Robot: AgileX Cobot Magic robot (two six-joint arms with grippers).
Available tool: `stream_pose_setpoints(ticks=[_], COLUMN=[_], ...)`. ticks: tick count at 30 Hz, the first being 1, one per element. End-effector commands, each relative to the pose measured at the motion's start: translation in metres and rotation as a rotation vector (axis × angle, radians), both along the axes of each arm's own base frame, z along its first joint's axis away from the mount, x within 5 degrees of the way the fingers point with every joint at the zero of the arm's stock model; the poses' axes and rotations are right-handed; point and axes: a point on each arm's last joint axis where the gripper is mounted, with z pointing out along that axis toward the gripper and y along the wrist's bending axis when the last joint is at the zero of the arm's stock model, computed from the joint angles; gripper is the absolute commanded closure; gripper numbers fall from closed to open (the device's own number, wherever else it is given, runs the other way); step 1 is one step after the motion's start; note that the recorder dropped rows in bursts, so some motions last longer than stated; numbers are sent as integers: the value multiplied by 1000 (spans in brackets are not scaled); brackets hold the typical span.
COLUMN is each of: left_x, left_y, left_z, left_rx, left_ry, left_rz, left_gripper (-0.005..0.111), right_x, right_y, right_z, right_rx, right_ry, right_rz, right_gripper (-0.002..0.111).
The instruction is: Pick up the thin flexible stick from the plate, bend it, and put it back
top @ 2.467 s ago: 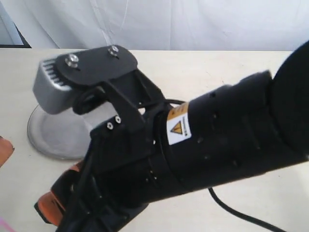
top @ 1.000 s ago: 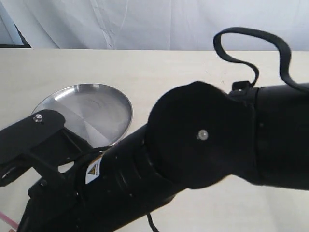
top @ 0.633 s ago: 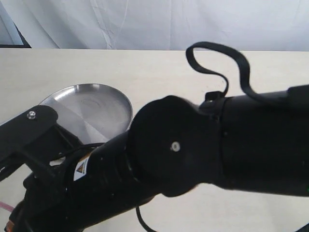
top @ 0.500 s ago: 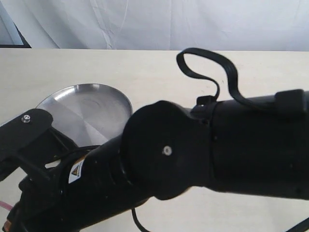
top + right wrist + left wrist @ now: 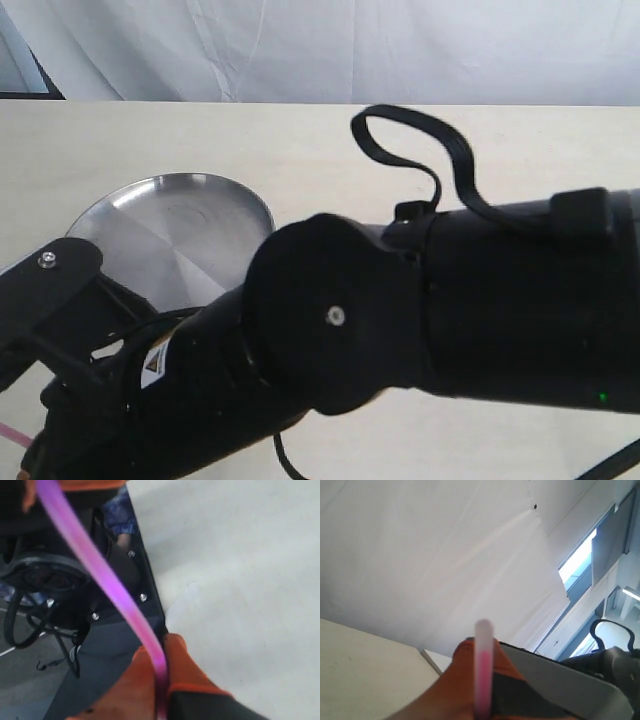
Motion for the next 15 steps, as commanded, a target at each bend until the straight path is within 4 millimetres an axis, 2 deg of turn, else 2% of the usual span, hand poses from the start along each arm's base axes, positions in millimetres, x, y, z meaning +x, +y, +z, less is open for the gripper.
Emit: stream_pose_setpoints(ticks=[1, 3, 4, 7, 9, 12, 15], left_x=[-4, -4, -5, -5, -4, -4, -3], left_y=[-3, -6, -6, -5, -4, -4, -4], left_z=[1, -5, -5, -3, -1, -1, -3], left_rx=[78, 180, 183, 129, 101, 101, 127], left_ry=[-44, -70, -62, -47, -38, -37, -36], left_rz=[-22, -24, -33, -35, -32, -30, -10], left_gripper=[106, 105, 100, 76, 66, 71, 83], right_x=[-5, -7, -7, -3, -1, 0, -2], right_y=[-12, -18, -20, -18, -13, -8, -7], right_z=[17, 32, 39, 38, 30, 21, 20], right_rx=[15, 58, 84, 99, 93, 92, 89], right_ry=[-10, -33, -52, -66, -40, 26, 40], right_rz=[26, 20, 8, -21, -41, -69, -50], right_gripper=[108, 108, 108, 108, 108, 108, 108])
